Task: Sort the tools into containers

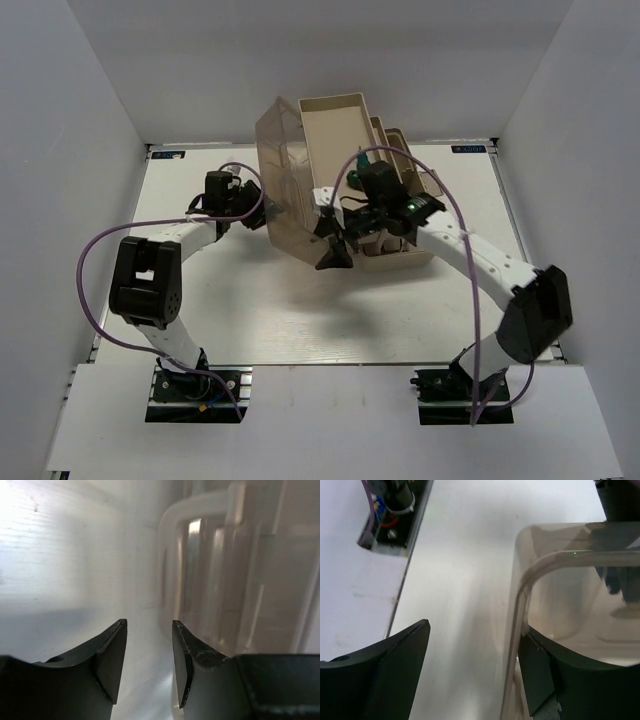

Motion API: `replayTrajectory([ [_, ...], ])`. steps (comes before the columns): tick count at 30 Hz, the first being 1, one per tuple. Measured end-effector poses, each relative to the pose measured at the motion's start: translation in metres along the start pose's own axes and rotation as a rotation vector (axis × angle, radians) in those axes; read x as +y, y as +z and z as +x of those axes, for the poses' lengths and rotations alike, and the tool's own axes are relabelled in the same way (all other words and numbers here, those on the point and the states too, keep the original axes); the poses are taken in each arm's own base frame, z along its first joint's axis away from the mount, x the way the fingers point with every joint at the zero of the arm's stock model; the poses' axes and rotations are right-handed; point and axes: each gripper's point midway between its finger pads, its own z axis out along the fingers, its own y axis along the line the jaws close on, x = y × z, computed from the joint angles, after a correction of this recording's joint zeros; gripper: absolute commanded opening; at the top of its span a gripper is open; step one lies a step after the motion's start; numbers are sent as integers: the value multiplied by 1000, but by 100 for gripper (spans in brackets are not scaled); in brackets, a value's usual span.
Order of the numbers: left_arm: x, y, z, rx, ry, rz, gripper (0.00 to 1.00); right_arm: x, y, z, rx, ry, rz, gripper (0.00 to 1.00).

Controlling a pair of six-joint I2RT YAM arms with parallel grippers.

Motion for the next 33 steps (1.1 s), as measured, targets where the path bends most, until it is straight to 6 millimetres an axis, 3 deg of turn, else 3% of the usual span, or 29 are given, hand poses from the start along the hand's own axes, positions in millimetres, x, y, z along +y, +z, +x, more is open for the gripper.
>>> replayTrajectory([
  [7, 2, 6, -2, 8, 4, 3, 53, 26, -36, -6, 14, -220, 93, 76],
  [15, 7, 16, -3, 34, -10, -23, 53, 12, -48, -2, 40, -286, 194, 72],
  [18, -3, 16, -12, 23, 0, -11, 53, 8, -58, -8, 23, -305, 241, 59],
  [19, -8, 16, -17, 15, 5, -2, 53, 7, -63, -13, 11, -313, 264, 47],
  [25, -27, 14, -33, -13, 29, 29, 53, 9, -99, -63, -103, -399, 406, 4],
  [29, -30, 15, -39, -14, 28, 25, 53, -6, -120, -78, -121, -406, 559, 0],
  [33, -40, 20, -55, -26, 34, 26, 53, -68, -166, -68, -22, -277, 935, 0],
])
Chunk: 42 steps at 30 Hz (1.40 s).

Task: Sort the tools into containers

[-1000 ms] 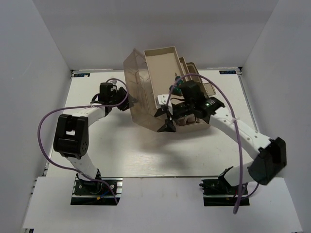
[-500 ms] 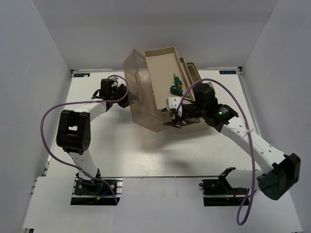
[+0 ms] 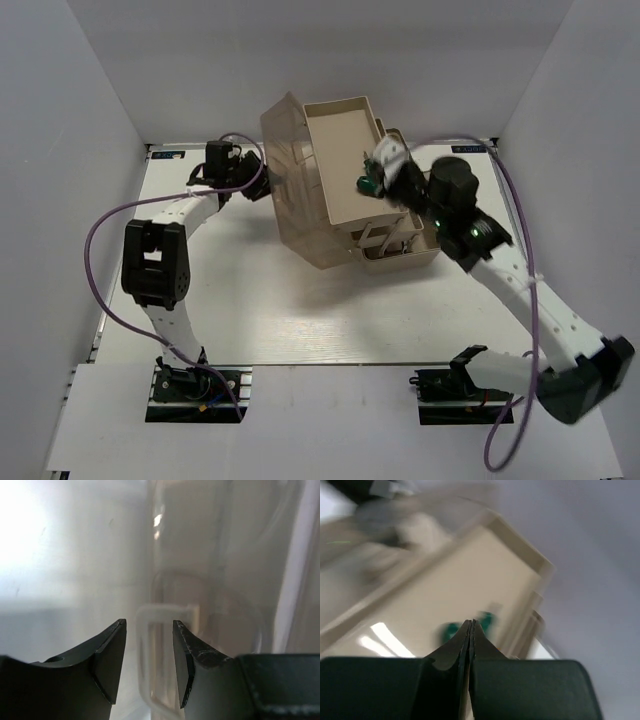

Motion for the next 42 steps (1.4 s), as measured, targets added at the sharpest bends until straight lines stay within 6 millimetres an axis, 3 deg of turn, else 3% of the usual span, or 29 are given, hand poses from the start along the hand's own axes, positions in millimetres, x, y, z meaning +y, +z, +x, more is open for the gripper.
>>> replayTrajectory([
  [3, -15, 10, -21, -17, 16, 21, 53, -83, 12, 36, 201, 94, 339, 0],
  [5, -28, 20, -36, -27, 27, 52, 53, -115, 1, 76, 323, 152, 486, 0],
  [8, -53, 31, -48, -14, 51, 120, 53, -137, -38, 136, 506, 247, 635, 0],
  [11, -77, 40, -55, 6, 80, 193, 53, -149, -67, 163, 588, 325, 724, 0],
  [15, -112, 45, -55, 64, 122, 328, 53, -150, -90, 187, 653, 422, 760, 0],
  [19, -135, 45, -39, 146, 160, 438, 53, -141, -101, 214, 716, 525, 726, 0],
  [24, -158, 37, -20, 218, 183, 555, 56, -112, -103, 267, 838, 692, 606, 0],
  [28, -175, 22, -3, 310, 210, 664, 57, -92, -104, 292, 887, 814, 524, 6],
  [34, -185, 11, 5, 329, 244, 699, 59, -87, -107, 298, 867, 901, 485, 20],
  [38, -195, -7, -9, 282, 276, 716, 61, -88, -109, 298, 854, 918, 476, 27],
  [42, -210, -30, -24, 211, 316, 727, 62, -89, -110, 299, 846, 927, 471, 46],
])
